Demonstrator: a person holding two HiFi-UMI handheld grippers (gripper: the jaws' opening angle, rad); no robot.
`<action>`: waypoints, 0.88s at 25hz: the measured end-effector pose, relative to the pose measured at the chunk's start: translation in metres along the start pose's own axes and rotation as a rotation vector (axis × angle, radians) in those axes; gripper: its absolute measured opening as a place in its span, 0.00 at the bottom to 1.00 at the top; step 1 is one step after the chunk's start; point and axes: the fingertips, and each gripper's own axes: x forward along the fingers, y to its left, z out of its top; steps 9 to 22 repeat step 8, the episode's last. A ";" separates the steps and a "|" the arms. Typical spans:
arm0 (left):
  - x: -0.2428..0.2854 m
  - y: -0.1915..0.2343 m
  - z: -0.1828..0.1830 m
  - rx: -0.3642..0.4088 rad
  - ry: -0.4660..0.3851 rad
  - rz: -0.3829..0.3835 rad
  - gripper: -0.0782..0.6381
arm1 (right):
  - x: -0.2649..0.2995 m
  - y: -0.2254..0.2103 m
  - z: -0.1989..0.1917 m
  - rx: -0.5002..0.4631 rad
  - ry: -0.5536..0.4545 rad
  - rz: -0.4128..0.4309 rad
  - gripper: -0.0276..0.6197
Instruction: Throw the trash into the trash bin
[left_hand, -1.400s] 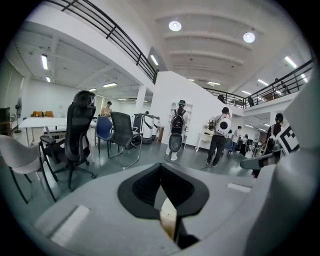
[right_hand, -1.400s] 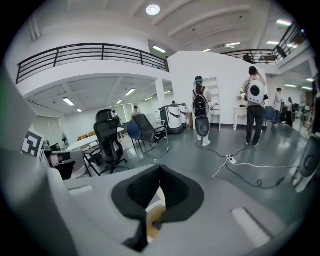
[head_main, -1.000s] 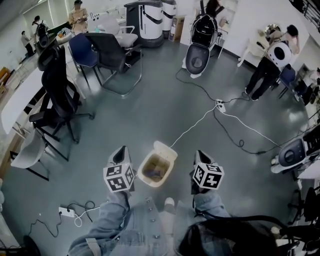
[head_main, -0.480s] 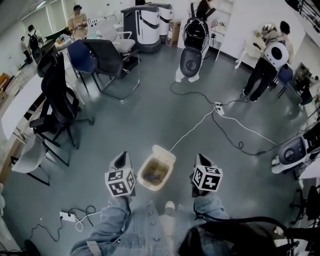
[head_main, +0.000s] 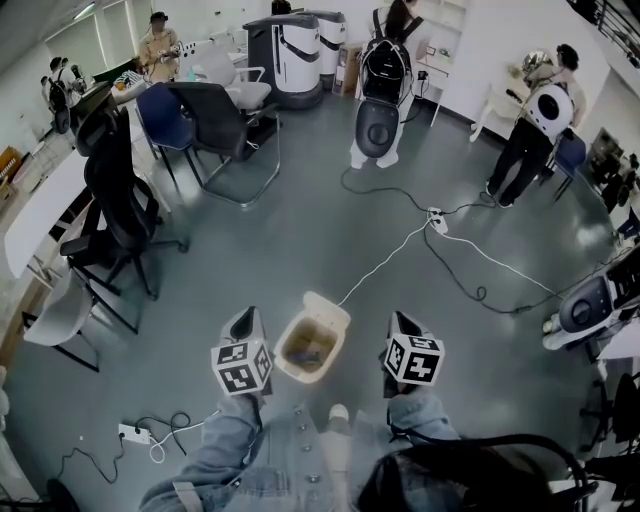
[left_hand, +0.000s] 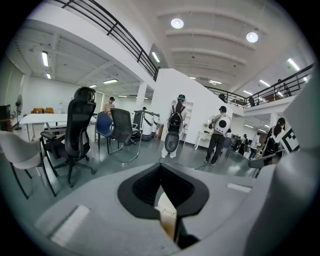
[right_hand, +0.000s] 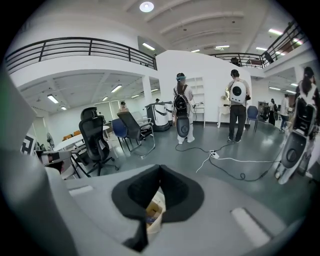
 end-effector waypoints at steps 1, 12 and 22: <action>-0.001 -0.001 -0.001 -0.001 0.002 0.001 0.12 | 0.000 -0.001 -0.001 -0.001 0.002 0.001 0.05; 0.002 0.006 -0.005 -0.008 0.010 0.005 0.12 | 0.006 0.004 -0.001 0.002 0.004 -0.005 0.05; 0.002 0.006 -0.005 -0.008 0.010 0.005 0.12 | 0.006 0.004 -0.001 0.002 0.004 -0.005 0.05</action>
